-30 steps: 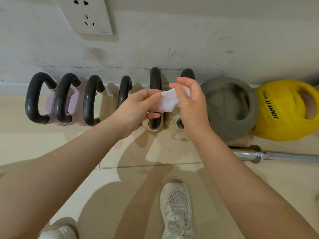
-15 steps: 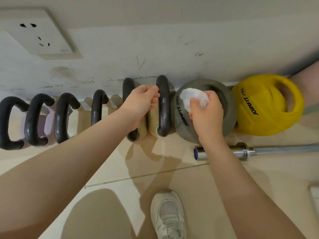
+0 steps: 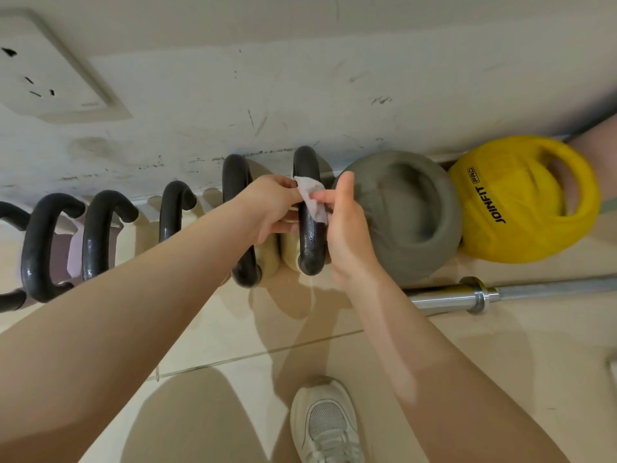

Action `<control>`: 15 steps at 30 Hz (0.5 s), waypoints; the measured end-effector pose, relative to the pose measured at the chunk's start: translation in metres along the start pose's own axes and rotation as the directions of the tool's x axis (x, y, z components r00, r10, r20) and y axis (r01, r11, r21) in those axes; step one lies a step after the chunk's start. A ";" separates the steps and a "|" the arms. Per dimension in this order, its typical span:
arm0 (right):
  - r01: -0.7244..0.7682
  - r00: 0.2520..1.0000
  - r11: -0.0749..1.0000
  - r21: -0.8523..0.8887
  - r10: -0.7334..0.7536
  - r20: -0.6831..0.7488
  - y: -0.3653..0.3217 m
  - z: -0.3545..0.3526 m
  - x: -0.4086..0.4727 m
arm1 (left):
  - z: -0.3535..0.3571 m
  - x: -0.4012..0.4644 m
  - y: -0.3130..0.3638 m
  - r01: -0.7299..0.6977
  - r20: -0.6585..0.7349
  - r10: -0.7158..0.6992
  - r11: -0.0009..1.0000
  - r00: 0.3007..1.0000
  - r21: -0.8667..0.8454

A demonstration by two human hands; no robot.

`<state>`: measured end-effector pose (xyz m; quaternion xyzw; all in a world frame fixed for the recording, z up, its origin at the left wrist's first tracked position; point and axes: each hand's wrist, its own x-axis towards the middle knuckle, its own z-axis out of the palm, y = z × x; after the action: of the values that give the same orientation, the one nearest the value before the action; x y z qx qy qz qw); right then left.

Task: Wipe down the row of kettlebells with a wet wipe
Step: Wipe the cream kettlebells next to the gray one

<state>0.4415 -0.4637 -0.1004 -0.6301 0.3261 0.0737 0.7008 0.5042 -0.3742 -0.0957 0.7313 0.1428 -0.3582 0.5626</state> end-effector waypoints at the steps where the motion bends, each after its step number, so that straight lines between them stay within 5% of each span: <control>1: -0.016 0.999 0.999 0.039 0.017 -0.046 -0.002 0.002 0.007 | -0.001 0.001 0.001 0.005 0.007 -0.005 1.000 1.000 -0.003; 5: 0.033 0.984 0.997 -0.075 -0.045 -0.172 -0.004 0.011 0.028 | -0.005 0.005 0.001 0.026 0.055 -0.025 1.000 0.998 -0.011; 15: -0.032 0.996 0.996 -0.085 0.024 -0.089 -0.014 0.019 0.047 | -0.012 0.012 0.000 0.111 0.150 -0.090 0.985 0.985 -0.133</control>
<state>0.4923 -0.4629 -0.1146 -0.6576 0.3618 0.0698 0.6570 0.5171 -0.3652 -0.1032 0.6539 0.1638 -0.4269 0.6028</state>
